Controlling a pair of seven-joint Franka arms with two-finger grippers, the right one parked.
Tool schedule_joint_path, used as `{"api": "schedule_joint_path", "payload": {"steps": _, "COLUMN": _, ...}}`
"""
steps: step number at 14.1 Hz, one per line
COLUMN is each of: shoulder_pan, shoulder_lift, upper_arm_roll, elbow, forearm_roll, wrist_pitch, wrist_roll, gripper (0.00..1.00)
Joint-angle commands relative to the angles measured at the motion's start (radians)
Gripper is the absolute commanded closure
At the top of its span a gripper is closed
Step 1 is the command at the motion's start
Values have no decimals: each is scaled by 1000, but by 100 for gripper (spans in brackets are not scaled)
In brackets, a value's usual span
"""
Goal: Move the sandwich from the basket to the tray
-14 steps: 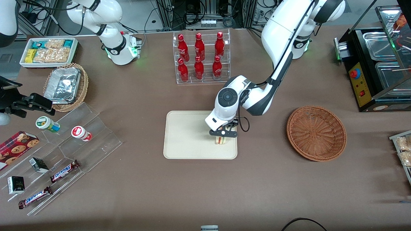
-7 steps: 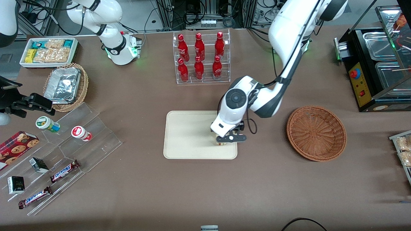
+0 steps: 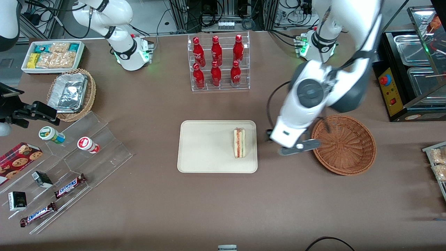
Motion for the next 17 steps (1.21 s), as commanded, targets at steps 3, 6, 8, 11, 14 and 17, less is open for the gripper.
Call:
{"api": "schedule_joint_path", "payload": {"steps": 3, "shoulder_pan": 192, "shoulder_lift": -180, "upper_arm_roll": -11, "elbow": -107, "forearm_roll": -9, "wrist_pitch": -127, "wrist_roll": 269, "gripper": 0}}
{"api": "schedule_joint_path", "payload": {"steps": 6, "shoulder_pan": 309, "shoulder_lift": -246, "upper_arm_roll": -11, "elbow": -105, "forearm_roll": -12, "wrist_pitch": -195, "wrist_roll": 409, "gripper": 0}}
{"api": "schedule_joint_path", "payload": {"steps": 8, "shoulder_pan": 354, "shoulder_lift": -283, "upper_arm_roll": -11, "elbow": -104, "forearm_roll": -12, "wrist_pitch": -218, "wrist_roll": 461, "gripper": 0}}
{"api": "schedule_joint_path", "payload": {"steps": 11, "shoulder_pan": 374, "shoulder_lift": -314, "upper_arm_roll": -11, "elbow": -92, "forearm_roll": -9, "wrist_pitch": -270, "wrist_roll": 474, "gripper": 0}}
{"api": "schedule_joint_path", "payload": {"steps": 14, "shoulder_pan": 337, "shoulder_lift": -322, "upper_arm_roll": 47, "elbow": -50, "forearm_roll": -11, "wrist_pitch": -340, "wrist_roll": 505, "gripper": 0}}
{"api": "schedule_joint_path", "payload": {"steps": 17, "shoulder_pan": 296, "shoulder_lift": -348, "upper_arm_roll": 87, "elbow": -44, "forearm_roll": -12, "wrist_pitch": -364, "wrist_roll": 506, "gripper": 0}}
